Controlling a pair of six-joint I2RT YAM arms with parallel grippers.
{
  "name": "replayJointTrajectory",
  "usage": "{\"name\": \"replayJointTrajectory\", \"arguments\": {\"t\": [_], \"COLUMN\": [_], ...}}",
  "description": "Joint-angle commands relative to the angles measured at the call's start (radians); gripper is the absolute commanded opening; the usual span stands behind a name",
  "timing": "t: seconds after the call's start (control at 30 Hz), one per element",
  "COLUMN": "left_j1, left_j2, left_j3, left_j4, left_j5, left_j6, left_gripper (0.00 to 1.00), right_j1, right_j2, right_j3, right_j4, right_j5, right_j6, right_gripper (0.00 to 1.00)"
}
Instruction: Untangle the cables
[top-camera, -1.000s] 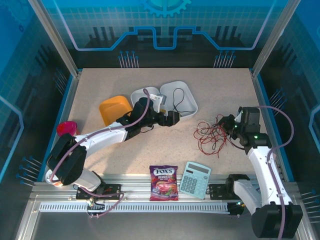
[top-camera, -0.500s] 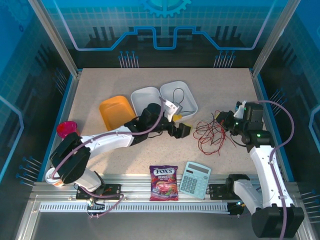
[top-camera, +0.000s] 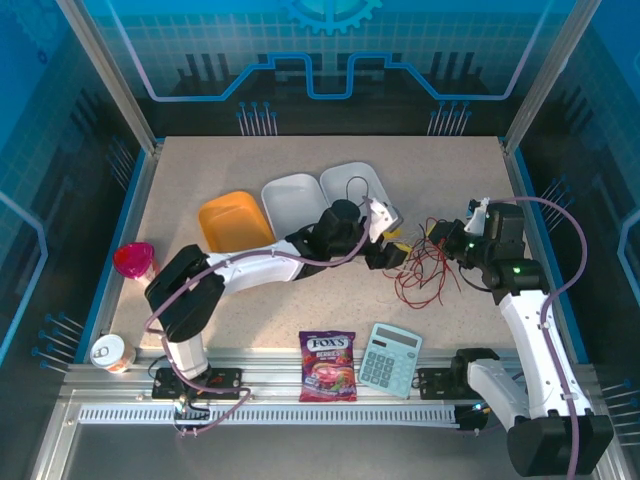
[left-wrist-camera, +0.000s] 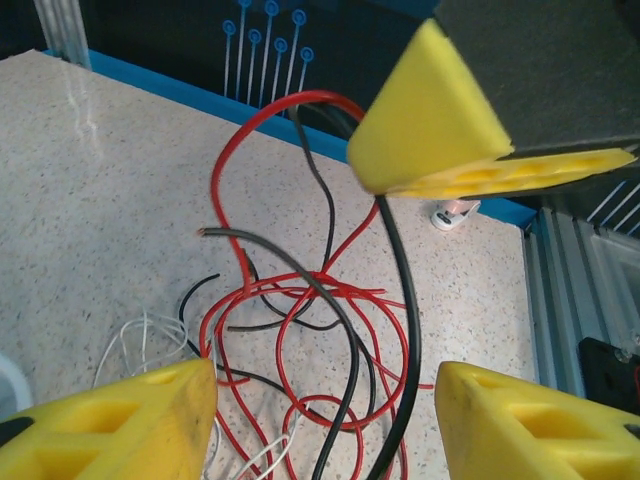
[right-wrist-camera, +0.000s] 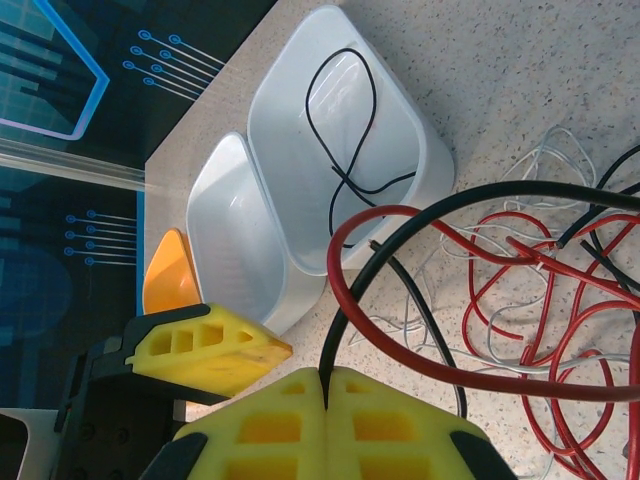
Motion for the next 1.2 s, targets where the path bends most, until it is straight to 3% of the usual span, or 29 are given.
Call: {"name": "replayJointTrajectory", "arguments": {"t": [0.0, 0.13, 0.3, 0.4, 0.5, 0.63, 0.83, 1.17], "left_j1": [-0.019, -0.033, -0.036, -0.035, -0.035, -0.036, -0.036, -0.034], "left_j2": [0.037, 0.069, 0.084, 0.057, 0.01, -0.056, -0.15, -0.31], "left_j3": [0.067, 0.109, 0.132, 0.11, 0.077, 0.039, -0.012, -0.085], "left_j4": [-0.078, -0.112, -0.114, -0.104, -0.101, -0.121, -0.103, -0.007], "left_j5": [0.028, 0.01, -0.04, -0.045, -0.036, -0.039, -0.019, -0.073], "left_j6": [0.095, 0.111, 0.079, 0.067, 0.057, 0.043, 0.025, -0.031], "left_gripper": [0.59, 0.43, 0.0, 0.0, 0.0, 0.0, 0.0, 0.0], "right_j1": [0.017, 0.018, 0.018, 0.018, 0.016, 0.017, 0.014, 0.008], "right_j2": [0.01, 0.016, 0.021, 0.019, 0.017, 0.0, -0.087, -0.217], "right_j3": [0.004, 0.0, 0.001, 0.009, 0.023, 0.029, 0.076, 0.121], "right_j4": [0.002, 0.01, -0.002, -0.031, -0.073, -0.123, -0.171, -0.24], "right_j5": [0.006, 0.006, 0.022, 0.052, 0.093, 0.147, 0.24, 0.409], "right_j6": [0.001, 0.003, -0.005, -0.023, -0.047, -0.062, -0.081, -0.125], "right_gripper": [0.0, 0.0, 0.0, 0.1, 0.38, 0.58, 0.69, 0.75]}}
